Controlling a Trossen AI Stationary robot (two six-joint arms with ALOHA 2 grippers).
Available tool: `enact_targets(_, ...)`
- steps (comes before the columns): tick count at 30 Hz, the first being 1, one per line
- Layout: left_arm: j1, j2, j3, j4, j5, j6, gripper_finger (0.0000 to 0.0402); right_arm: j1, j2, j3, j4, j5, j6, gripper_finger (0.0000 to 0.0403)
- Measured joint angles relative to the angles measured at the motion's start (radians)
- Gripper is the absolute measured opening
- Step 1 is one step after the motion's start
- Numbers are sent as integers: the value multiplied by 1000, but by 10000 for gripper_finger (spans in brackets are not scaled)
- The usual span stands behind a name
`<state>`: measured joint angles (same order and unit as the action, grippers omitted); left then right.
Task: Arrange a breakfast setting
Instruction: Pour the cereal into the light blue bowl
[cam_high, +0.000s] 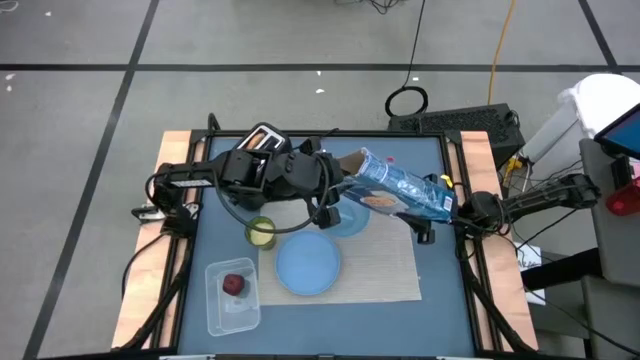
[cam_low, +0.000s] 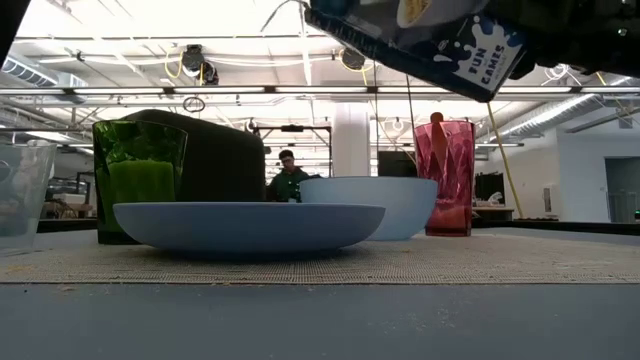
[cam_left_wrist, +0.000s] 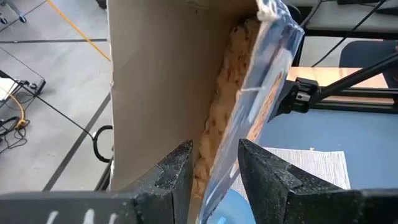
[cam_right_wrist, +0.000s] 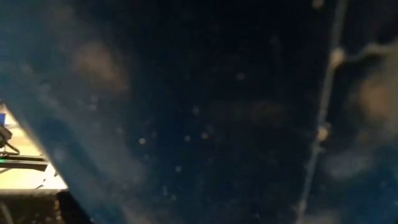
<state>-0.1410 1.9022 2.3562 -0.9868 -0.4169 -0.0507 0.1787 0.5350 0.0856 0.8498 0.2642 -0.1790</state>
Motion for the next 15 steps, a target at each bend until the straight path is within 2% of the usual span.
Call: enact_targets(15, -28, -1, 0, -58, 1, -4, 134, 0, -73, 0, -153, 0, 40, 276)
